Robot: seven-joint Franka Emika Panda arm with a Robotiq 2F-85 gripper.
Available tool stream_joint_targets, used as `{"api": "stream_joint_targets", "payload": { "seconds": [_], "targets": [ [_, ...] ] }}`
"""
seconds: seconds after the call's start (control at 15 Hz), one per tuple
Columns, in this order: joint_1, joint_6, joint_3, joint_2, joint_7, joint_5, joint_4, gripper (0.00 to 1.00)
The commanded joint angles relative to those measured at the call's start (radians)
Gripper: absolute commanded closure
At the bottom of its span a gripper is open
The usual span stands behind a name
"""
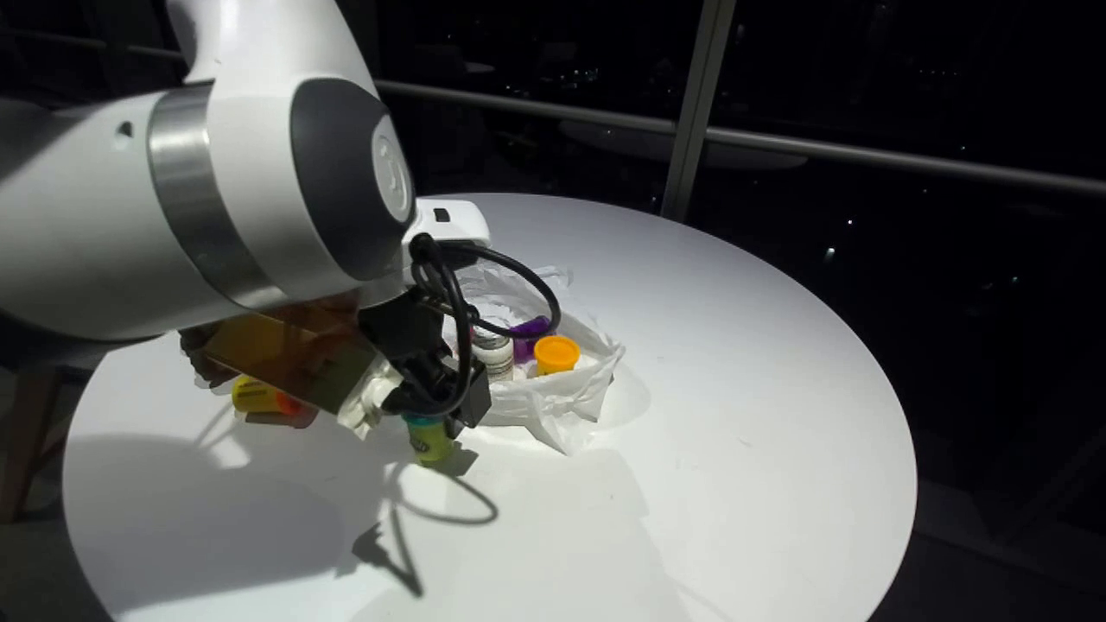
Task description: Put all the contents in the white plastic bag
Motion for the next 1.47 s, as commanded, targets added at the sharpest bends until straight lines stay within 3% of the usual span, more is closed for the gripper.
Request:
{"api": "stream_joint_targets", "payload": {
  "seconds": [0.0,0.27,0.47,0.73,1.07,1.4],
  "targets": [
    [-0.048,-0.191,0.104,-0.163,-0.016,0.113,-0.045,0.77],
    [-0.036,-0.366,0.158,-0.222,0.000,0.280,0.094,0.77],
    [-0.042,-0.390,0.161,-0.191,0.090,0.230,0.231,0.77],
    [-0.067,-0.383,0.173,-0.094,0.108,0.271,0.382,0.77],
    [-0.097,-0.379,0.220,0.089,0.016,0.428,0.536,0.77],
    [-0.075,-0.367,0.227,0.249,-0.036,0.531,0.665,0.77]
  ]
}}
